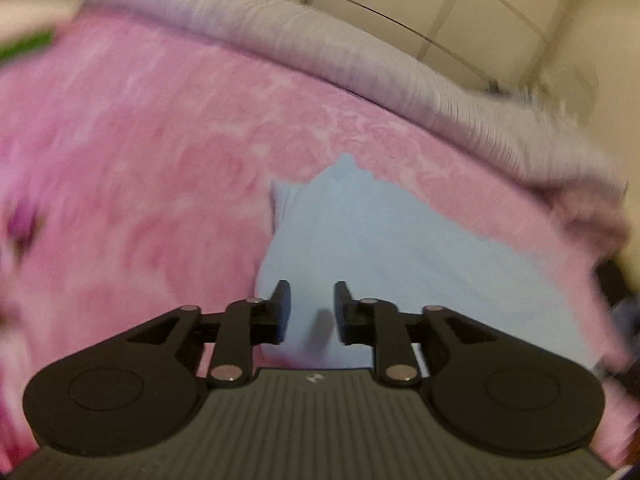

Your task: Fold clothes

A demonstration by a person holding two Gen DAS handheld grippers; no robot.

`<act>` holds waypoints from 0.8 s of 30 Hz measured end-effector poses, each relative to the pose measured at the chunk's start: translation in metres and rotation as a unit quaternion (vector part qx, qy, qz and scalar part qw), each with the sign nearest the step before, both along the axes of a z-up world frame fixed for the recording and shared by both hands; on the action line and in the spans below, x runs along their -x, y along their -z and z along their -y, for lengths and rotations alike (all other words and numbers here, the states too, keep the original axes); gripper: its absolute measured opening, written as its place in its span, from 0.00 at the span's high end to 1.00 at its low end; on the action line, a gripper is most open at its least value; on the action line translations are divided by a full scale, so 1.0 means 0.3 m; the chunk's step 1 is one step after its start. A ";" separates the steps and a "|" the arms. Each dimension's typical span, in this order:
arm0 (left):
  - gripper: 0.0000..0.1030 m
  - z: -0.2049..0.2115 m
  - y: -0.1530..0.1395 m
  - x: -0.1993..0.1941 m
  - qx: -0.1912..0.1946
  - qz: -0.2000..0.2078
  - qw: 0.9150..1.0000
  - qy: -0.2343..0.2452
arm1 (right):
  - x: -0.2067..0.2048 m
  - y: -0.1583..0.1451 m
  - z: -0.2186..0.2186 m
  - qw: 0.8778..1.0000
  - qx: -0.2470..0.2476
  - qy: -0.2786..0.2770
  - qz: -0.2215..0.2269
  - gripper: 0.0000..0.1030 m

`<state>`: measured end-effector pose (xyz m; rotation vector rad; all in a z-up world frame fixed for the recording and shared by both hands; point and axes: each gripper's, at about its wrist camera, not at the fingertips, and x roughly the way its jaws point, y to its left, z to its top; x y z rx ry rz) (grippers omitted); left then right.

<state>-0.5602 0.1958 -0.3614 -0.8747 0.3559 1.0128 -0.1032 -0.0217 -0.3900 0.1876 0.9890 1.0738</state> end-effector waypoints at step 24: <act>0.89 0.099 0.066 0.104 0.036 0.101 0.991 -0.078 | -0.024 0.011 0.079 0.992 -0.015 0.054 -0.113 0.86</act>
